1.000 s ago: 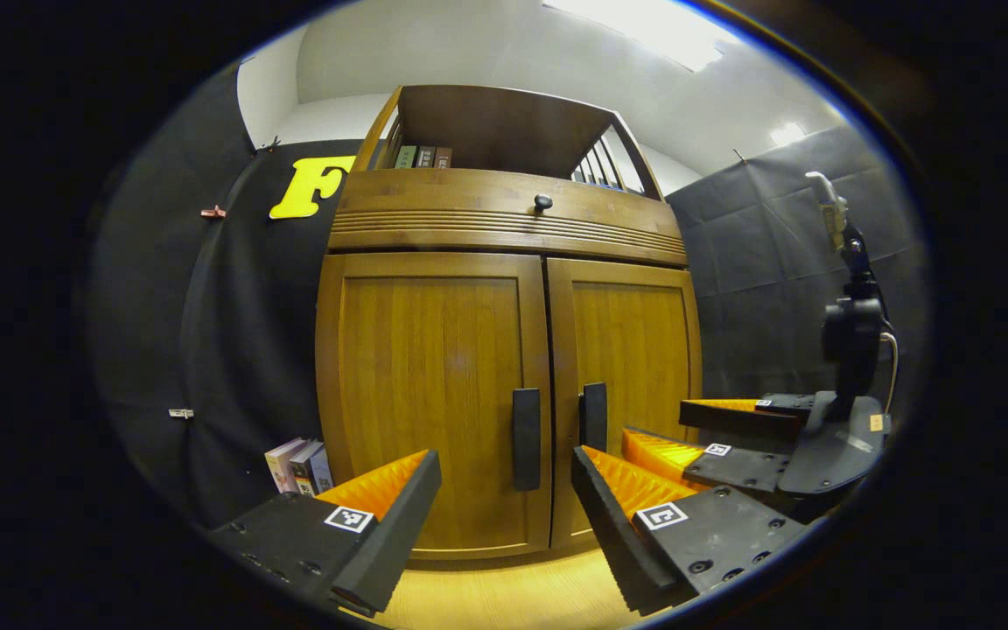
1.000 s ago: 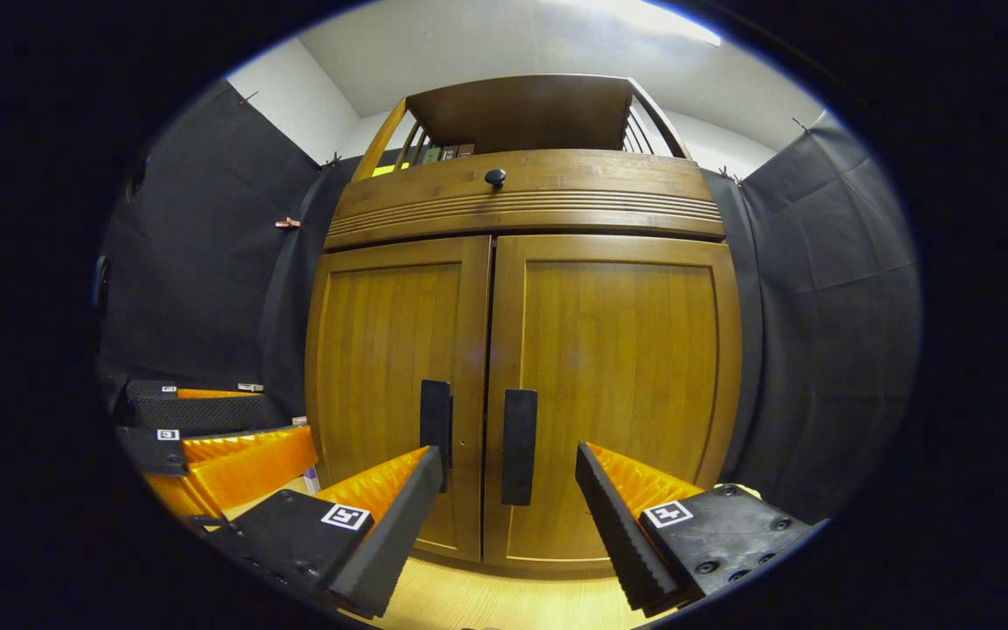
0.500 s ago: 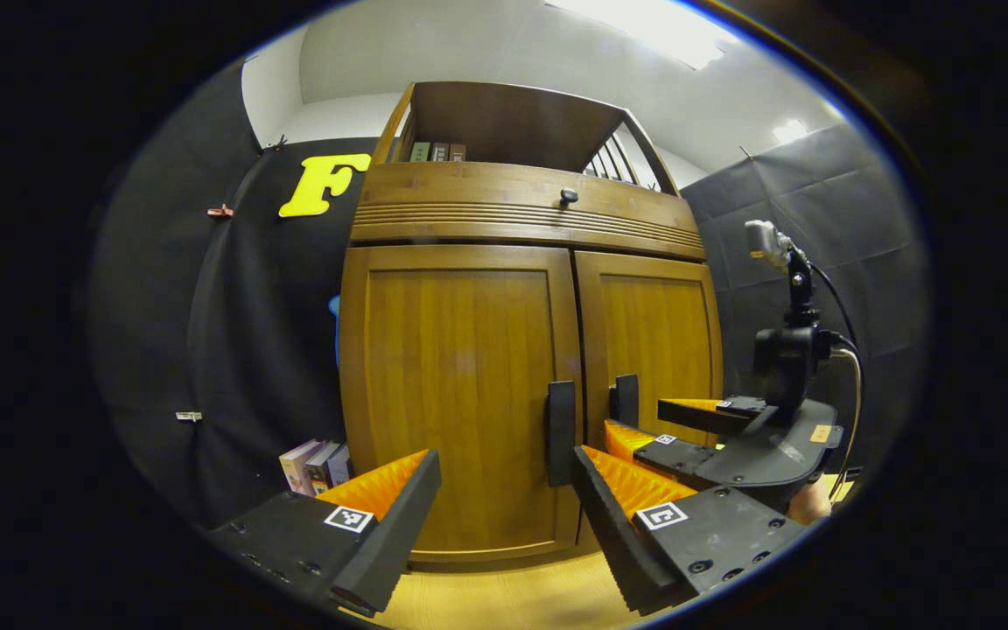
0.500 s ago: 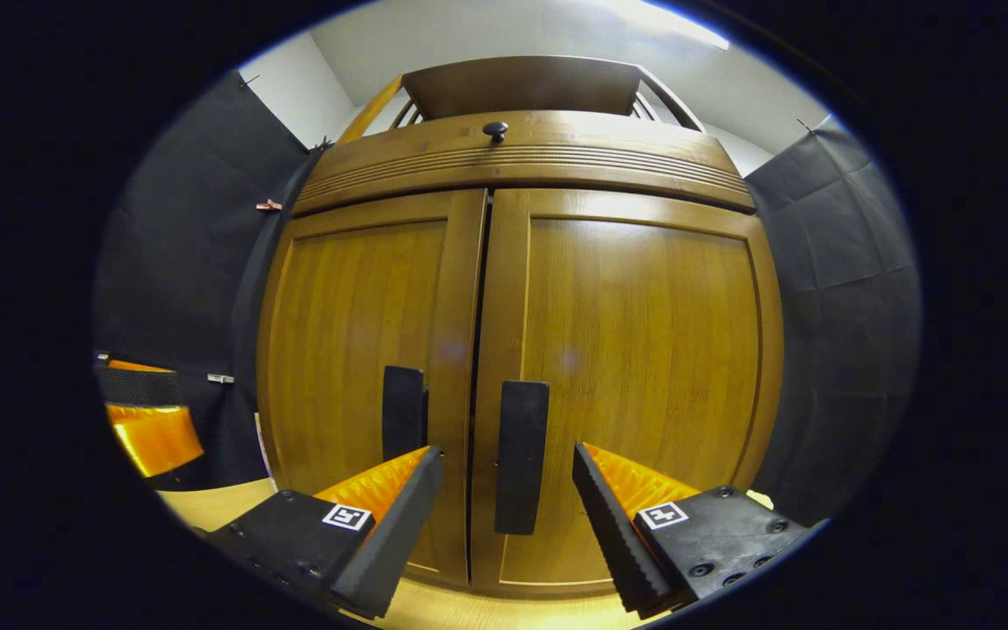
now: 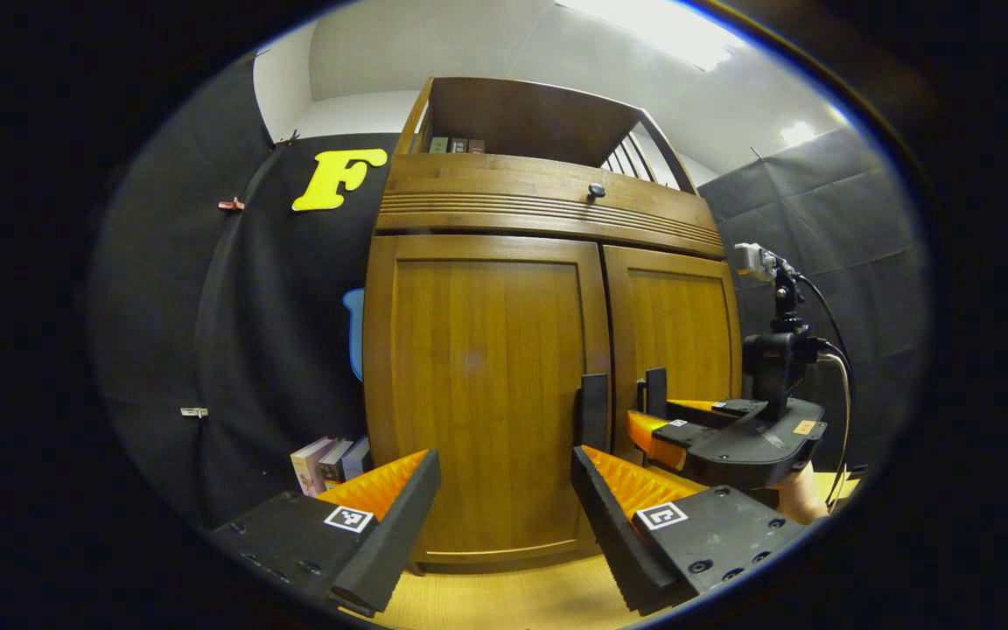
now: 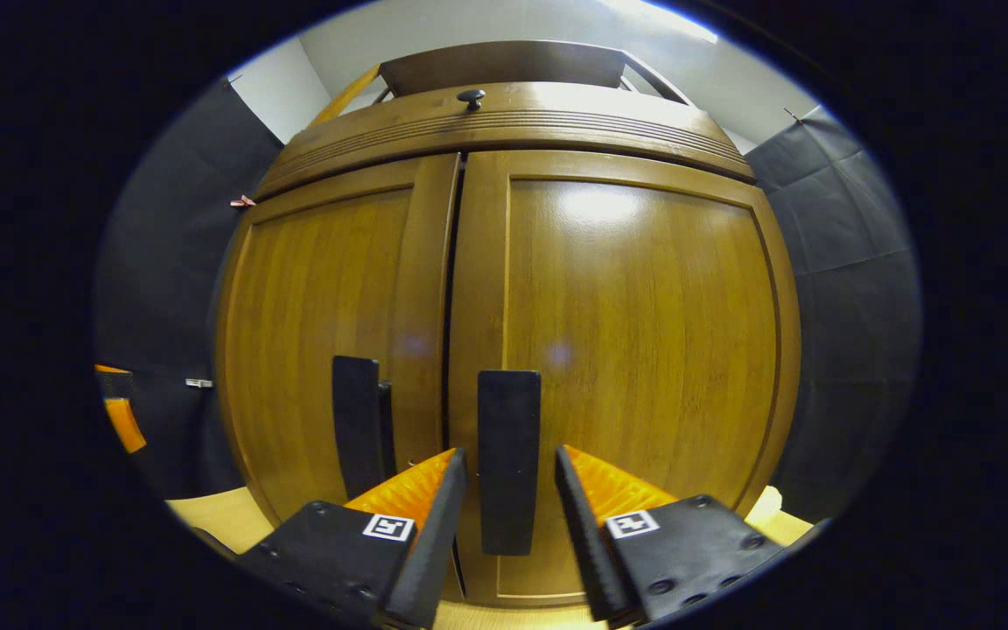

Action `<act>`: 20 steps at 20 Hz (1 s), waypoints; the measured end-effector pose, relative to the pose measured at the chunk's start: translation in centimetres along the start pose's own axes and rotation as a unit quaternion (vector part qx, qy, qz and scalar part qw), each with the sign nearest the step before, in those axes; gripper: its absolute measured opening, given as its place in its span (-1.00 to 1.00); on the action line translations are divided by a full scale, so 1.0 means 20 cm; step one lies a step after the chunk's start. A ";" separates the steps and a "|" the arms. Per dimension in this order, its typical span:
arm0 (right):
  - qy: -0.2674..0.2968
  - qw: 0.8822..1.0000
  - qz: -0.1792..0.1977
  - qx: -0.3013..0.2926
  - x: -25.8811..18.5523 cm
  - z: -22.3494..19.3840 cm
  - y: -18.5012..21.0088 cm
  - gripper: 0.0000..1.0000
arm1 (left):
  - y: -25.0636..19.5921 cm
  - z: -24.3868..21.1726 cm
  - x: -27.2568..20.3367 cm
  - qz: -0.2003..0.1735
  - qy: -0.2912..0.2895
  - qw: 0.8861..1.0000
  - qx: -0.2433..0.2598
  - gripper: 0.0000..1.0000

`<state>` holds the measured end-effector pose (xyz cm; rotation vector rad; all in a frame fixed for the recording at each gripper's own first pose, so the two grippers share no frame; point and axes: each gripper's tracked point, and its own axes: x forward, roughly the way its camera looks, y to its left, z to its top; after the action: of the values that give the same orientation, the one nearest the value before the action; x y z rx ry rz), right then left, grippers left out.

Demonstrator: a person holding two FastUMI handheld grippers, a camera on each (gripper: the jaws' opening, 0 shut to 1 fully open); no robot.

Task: Open the right door of the double-door shoe cabinet with the right hand, and open the left door with the left hand.

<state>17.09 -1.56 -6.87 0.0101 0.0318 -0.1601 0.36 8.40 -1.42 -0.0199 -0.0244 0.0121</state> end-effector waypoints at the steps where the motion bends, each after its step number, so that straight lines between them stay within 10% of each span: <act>1: 0.003 1.000 0.001 -0.001 0.01 -0.02 0.01 0.12 | 0.02 0.00 0.00 0.002 0.000 1.000 0.000 0.87; 8: 0.004 1.000 -0.010 -0.017 0.01 -0.02 0.01 -0.55 | 0.03 -0.07 0.01 0.000 0.013 1.000 -0.018 0.87; 20: 0.031 0.997 0.065 -0.020 -0.34 0.02 -0.05 -0.55 | -0.03 -0.02 -0.10 0.018 0.008 1.000 -0.010 0.86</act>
<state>10.31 -1.40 -6.34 -0.0225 0.0959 -0.0297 -1.54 7.78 -1.85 -0.0407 -0.0088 0.0468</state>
